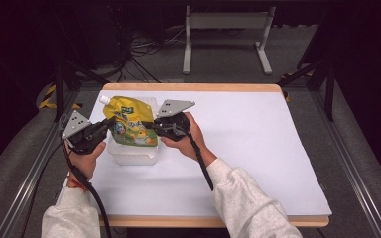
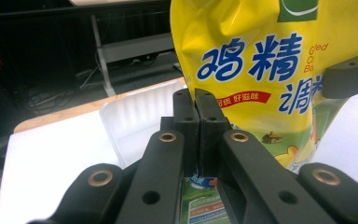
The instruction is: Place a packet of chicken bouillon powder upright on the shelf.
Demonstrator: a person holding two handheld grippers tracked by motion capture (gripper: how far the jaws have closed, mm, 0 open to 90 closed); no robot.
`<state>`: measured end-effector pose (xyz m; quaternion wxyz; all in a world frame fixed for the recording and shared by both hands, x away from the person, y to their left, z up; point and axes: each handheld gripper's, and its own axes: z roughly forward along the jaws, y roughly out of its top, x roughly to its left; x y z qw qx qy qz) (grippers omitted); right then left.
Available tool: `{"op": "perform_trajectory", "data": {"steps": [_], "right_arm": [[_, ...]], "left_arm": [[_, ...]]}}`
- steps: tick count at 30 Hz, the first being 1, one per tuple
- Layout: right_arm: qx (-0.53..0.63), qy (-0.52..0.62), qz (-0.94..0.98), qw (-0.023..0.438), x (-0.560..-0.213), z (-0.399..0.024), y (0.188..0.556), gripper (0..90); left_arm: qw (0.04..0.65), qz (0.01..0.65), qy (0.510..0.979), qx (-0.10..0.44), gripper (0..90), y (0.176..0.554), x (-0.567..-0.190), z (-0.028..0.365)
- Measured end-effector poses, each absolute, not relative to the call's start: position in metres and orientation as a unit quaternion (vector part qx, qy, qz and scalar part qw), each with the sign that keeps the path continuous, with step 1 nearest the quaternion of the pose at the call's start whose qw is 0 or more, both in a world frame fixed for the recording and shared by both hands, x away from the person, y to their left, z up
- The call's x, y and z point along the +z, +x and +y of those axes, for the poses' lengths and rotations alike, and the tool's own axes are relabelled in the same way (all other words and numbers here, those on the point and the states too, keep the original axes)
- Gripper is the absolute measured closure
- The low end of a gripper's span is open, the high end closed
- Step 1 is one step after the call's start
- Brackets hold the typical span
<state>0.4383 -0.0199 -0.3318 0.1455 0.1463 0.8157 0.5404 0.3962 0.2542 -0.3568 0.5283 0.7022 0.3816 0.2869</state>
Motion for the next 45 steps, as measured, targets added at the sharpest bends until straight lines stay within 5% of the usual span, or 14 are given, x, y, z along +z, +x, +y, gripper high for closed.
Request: {"op": "perform_trajectory", "data": {"steps": [45], "right_arm": [[0.504,0.174,0.836,0.129,-0.376,-0.007,0.445,89.7]], "left_arm": [[0.498,0.392,0.728,0.261,89.2,0.401,-0.392,0.256]]}}
